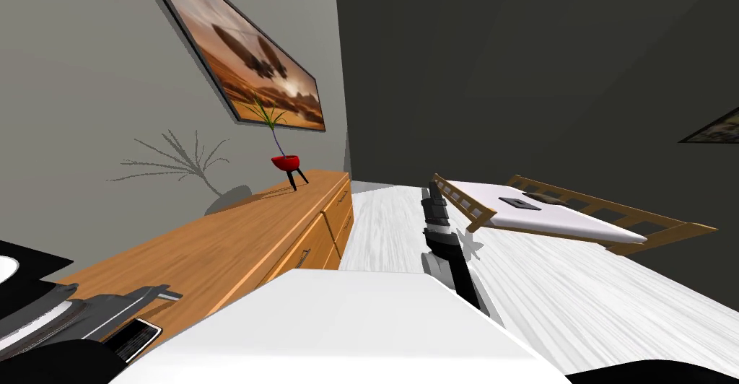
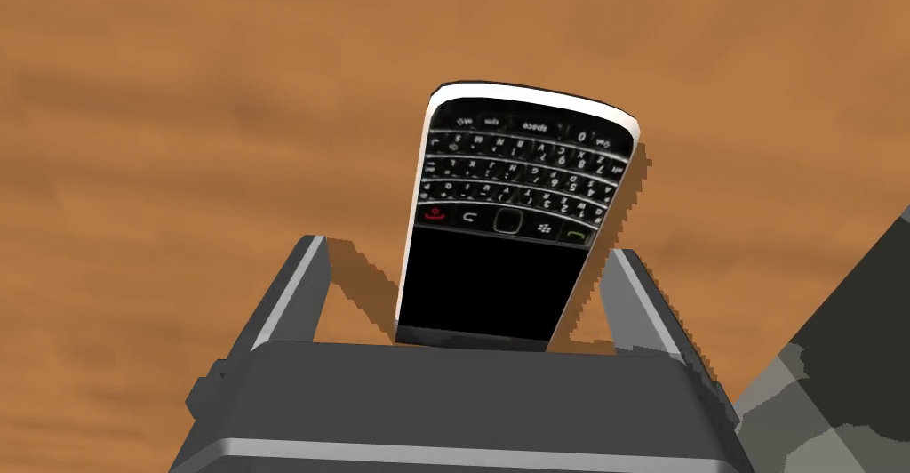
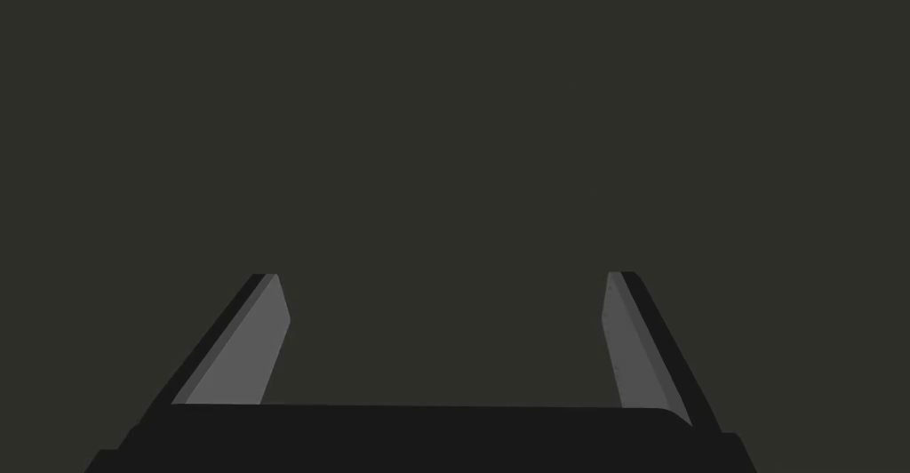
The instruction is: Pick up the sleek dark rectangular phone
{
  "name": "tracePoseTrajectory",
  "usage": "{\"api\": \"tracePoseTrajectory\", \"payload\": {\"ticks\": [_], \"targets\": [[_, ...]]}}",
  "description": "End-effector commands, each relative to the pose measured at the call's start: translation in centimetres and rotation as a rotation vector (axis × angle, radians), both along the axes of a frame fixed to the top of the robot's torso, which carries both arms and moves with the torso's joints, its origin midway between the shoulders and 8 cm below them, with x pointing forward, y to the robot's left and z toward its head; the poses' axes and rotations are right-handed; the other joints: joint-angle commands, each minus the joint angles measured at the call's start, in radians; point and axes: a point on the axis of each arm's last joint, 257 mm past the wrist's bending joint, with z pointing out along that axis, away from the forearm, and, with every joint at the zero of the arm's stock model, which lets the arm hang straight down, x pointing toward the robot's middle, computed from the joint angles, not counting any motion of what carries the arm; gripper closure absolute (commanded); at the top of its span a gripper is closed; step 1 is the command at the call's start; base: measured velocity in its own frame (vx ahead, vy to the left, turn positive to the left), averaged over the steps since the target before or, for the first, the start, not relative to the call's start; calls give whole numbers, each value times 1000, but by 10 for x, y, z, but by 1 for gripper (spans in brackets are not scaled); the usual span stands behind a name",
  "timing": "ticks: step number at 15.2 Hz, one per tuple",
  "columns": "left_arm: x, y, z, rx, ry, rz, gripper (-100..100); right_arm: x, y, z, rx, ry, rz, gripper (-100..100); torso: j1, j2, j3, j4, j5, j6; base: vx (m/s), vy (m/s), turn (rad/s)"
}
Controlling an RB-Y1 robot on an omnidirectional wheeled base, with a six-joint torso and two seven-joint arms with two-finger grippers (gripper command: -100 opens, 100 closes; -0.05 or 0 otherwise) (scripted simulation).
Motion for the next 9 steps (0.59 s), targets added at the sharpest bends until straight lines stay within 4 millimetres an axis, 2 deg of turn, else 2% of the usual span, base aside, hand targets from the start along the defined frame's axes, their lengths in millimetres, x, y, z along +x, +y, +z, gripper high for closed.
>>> {"api": "tracePoseTrajectory", "payload": {"ticks": [1, 5, 8, 9], "targets": [[0, 0, 0, 0, 0, 0, 100, 0, 0, 0, 0, 0, 0, 0, 0, 0, 0, 0, 0, 0, -11, -4, 0], [0, 0, 0, 0, 0, -3, 100, 0, 0, 0, 0, 0, 0, 0, 1, -3, -2, -1, 1, 0, -3, 0, -1], [0, -5, 20, 1, 4, -18, 100, 0, 0, 0, 0, 0, 0, 0, 2, -5, -3, -1, 0, -1, 40, 15, 101], [0, -3, 14, 1, 1, -14, 100, 0, 0, 0, 0, 0, 0, 0, 1, -6, -3, -1, 0, -1, 36, 10, 33]]}}
